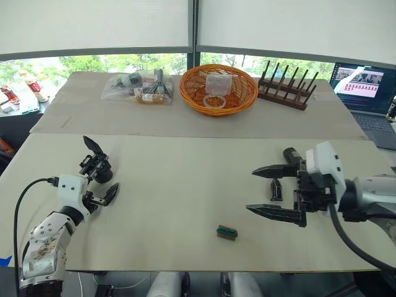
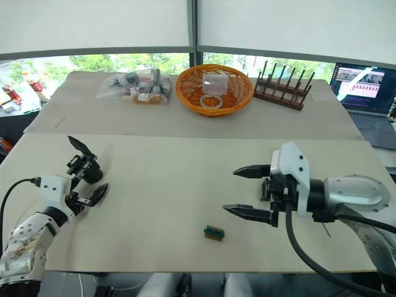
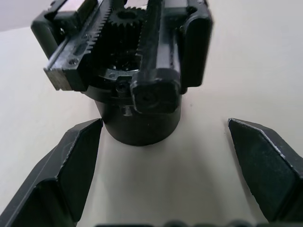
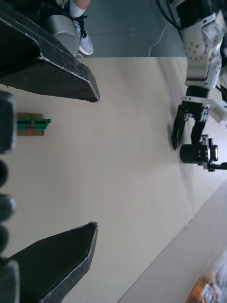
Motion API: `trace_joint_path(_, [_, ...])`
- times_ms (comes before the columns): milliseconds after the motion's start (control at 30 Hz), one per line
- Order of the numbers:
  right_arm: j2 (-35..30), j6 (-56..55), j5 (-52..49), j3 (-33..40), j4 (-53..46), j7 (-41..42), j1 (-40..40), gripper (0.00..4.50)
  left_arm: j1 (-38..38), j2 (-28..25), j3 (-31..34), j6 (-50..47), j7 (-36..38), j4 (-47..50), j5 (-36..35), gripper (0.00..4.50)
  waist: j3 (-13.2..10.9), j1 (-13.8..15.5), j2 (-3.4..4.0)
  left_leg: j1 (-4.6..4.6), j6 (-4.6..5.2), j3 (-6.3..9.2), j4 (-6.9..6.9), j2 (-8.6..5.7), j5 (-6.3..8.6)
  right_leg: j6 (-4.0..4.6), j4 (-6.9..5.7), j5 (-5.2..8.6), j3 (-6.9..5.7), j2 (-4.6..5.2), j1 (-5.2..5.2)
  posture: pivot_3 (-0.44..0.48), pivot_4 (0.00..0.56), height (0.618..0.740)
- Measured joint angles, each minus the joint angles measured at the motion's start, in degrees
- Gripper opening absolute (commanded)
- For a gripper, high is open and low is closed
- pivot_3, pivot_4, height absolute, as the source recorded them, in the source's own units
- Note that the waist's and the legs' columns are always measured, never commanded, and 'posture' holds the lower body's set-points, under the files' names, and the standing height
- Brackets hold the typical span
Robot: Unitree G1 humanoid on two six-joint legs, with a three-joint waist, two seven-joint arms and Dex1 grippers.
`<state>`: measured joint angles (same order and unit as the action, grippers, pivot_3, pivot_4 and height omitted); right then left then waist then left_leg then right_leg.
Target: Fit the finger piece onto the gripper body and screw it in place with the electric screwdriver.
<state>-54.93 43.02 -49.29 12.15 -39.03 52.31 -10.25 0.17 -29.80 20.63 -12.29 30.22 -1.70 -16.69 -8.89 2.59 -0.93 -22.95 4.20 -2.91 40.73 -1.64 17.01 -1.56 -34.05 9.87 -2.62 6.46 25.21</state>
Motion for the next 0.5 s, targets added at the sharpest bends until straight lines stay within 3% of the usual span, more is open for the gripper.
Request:
trace_joint_path(200, [1.2,-0.5,1.9,-0.5,1.4,-1.3,-0.7,4.47,-4.6,0.8,-0.8,2.2,-1.8,-4.7,0.9,4.50,0.0,-0.2,0.00,0.03,0.05,0.00,0.01,-0.01,0.02,0.00,-0.05,-0.03,0.01,-0.01,0.00,0.000,0.150,0.740])
trace_joint_path(300, [1.3,-1.1,2.7,-0.5,1.4,-1.2,-0.2,4.50,-5.5,0.8,-0.7,3.2,-1.7,-6.7,0.8,3.68,0.0,-0.3,0.00,0.03,0.08,0.00,0.00,-0.01,-0.03,0.00,-0.07,-0.03,0.01,-0.03,0.02,0.000,0.150,0.740])
trace_joint_path(400, [1.5,-1.3,3.1,-0.6,1.4,-1.1,0.1,4.50,-6.1,1.0,-0.9,3.8,-1.4,-7.3,0.7,2.34,0.0,-0.3,0.00,0.03,0.07,0.00,0.01,-0.01,-0.03,0.00,-0.06,-0.03,0.01,-0.01,-0.01,0.000,0.150,0.740])
trace_joint_path(500, [1.8,-1.4,3.6,-0.7,1.4,-1.2,0.4,4.50,-4.6,2.5,-1.0,3.6,-3.3,-4.7,0.9,2.33,0.0,-0.4,0.00,0.02,0.02,0.00,0.02,-0.02,0.00,-0.02,-0.02,-0.05,0.04,0.01,-0.03,0.000,0.150,0.740])
